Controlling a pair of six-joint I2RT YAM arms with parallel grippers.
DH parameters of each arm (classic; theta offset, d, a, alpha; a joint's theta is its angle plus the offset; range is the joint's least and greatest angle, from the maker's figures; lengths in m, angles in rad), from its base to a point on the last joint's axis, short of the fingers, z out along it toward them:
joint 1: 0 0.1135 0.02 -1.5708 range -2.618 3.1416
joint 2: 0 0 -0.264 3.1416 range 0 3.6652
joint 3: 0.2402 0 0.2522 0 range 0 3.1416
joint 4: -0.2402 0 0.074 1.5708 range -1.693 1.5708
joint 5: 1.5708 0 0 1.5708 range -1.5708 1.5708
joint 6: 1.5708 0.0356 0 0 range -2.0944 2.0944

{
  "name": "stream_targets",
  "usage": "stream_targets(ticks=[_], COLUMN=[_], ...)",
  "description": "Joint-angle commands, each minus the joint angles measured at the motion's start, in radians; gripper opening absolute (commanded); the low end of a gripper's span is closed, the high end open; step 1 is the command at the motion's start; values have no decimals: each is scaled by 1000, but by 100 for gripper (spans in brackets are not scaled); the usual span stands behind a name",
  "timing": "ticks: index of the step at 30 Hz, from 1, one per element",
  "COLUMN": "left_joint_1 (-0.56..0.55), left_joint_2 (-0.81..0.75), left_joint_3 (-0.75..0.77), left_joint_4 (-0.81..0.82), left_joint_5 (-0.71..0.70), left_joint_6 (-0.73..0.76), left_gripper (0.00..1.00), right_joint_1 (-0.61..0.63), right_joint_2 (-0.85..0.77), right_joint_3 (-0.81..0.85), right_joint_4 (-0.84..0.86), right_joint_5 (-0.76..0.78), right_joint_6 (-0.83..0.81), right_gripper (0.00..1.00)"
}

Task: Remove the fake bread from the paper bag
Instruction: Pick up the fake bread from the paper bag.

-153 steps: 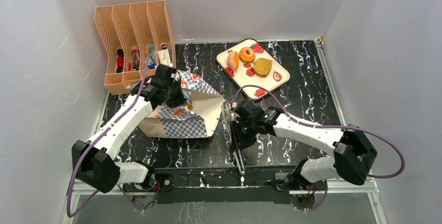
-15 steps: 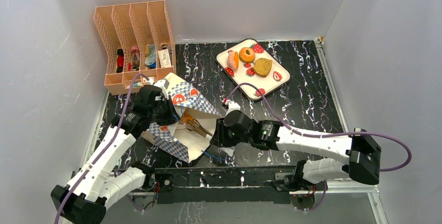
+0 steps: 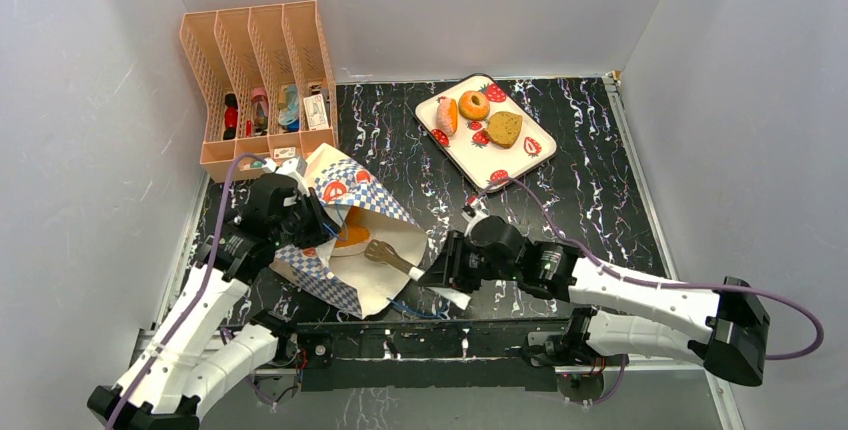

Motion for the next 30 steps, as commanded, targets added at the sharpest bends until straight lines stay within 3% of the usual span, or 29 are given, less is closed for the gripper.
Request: stream_targets(ticks=[1, 11, 30], left_joint_1=[-3, -3, -3], left_joint_2=[-56, -60, -75], left_joint_3=[-13, -31, -59], left_joint_4=[-30, -38, -38], left_joint_5=[-8, 2, 10], left_joint_6=[-48, -18, 0], left_gripper=[0, 0, 0], right_joint_1=[-61, -85, -88], right_joint_2=[-52, 27, 124], right_joint_3=[-104, -212, -202], right_joint_4=[163, 411, 540], right_joint_5=[-122, -190, -226], right_joint_6=[152, 292, 353], right_gripper=[27, 29, 36])
